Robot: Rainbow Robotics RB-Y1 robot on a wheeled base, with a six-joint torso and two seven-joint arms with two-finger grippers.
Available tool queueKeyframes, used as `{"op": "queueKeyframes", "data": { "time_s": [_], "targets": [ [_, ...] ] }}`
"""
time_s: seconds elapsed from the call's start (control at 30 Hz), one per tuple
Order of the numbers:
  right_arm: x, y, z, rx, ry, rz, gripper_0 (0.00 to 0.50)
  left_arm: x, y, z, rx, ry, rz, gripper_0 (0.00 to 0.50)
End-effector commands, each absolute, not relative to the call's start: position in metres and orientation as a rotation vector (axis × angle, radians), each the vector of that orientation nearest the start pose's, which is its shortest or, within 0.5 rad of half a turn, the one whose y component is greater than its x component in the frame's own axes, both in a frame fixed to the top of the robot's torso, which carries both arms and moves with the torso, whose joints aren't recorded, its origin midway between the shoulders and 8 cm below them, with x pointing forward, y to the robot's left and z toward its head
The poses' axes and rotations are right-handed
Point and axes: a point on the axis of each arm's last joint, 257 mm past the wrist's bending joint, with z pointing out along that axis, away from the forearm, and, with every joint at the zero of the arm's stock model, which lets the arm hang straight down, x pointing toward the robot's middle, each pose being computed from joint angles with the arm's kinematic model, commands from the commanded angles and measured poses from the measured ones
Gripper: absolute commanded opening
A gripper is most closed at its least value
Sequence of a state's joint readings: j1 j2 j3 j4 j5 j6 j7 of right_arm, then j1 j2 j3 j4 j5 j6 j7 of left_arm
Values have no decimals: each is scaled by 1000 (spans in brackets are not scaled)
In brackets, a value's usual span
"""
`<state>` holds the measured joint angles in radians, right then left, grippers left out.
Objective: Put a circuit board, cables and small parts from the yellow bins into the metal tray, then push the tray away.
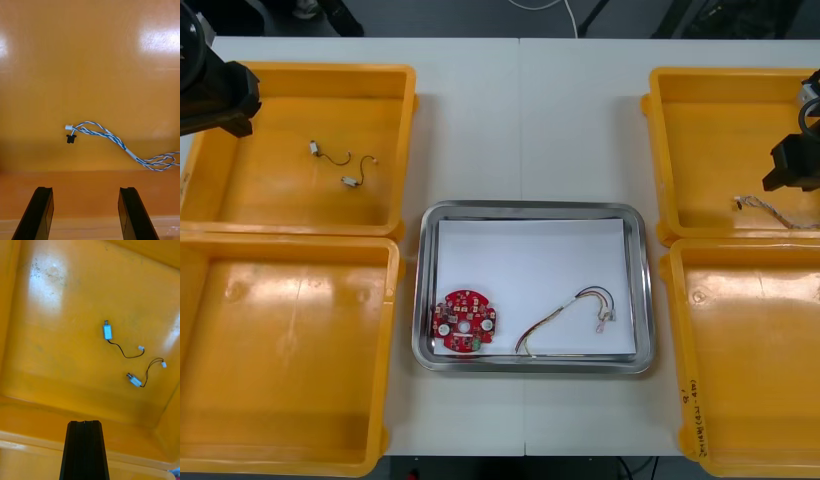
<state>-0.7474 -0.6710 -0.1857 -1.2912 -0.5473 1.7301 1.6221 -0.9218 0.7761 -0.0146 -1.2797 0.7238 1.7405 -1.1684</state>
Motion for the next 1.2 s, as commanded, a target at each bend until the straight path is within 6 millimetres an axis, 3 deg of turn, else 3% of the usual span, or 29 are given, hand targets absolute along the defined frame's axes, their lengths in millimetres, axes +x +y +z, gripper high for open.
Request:
{"op": "queueKeyframes", "data": {
  "time_s": [0.03, 0.47, 0.8, 1.07, 1.2],
  "targets": [
    [553, -423, -126, 82, 2608, -33, 500, 581, 351, -74, -230, 2596, -64, 0],
    [583, -409, -158, 73, 2562, -45, 500, 612, 332, -81, -217, 2556, -72, 0],
    [583, -394, -184, 102, 2595, 10, 500, 628, 317, -89, -228, 2543, -118, 0],
    [582, -374, -199, 206, 2610, 82, 500, 632, 318, -94, -223, 2535, -97, 0],
    [581, -373, -205, 231, 2613, 85, 500, 635, 317, -100, -200, 2530, -52, 7]
  ]
}}
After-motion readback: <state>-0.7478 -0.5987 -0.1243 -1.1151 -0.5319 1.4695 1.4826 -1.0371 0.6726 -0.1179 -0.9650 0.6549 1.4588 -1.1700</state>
